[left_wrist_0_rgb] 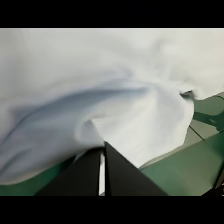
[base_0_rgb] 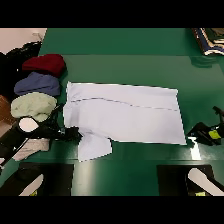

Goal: Fold the shirts.

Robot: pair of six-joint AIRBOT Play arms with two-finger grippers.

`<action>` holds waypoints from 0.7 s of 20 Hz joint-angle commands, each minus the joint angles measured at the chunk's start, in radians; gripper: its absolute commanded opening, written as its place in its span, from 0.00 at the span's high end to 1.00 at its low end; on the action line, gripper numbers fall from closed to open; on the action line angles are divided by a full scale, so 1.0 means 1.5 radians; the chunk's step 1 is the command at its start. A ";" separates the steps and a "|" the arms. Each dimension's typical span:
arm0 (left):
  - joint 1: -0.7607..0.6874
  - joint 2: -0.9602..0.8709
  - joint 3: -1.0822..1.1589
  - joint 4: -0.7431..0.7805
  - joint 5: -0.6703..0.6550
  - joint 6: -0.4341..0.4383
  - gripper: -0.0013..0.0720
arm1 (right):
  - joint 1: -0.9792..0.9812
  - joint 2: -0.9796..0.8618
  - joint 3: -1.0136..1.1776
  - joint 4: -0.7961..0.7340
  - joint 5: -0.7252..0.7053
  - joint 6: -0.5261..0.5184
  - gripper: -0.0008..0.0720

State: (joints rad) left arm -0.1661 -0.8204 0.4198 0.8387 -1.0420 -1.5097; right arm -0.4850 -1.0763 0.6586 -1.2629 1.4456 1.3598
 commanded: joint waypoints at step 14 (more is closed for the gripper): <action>-0.011 0.017 0.008 0.060 -0.124 0.007 0.95 | 0.125 0.076 -0.007 -0.096 0.031 0.013 0.97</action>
State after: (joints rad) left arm -0.1703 -0.8116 0.4316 0.9012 -1.1500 -1.4883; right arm -0.3058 -1.0344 0.6106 -1.3071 1.4071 1.3777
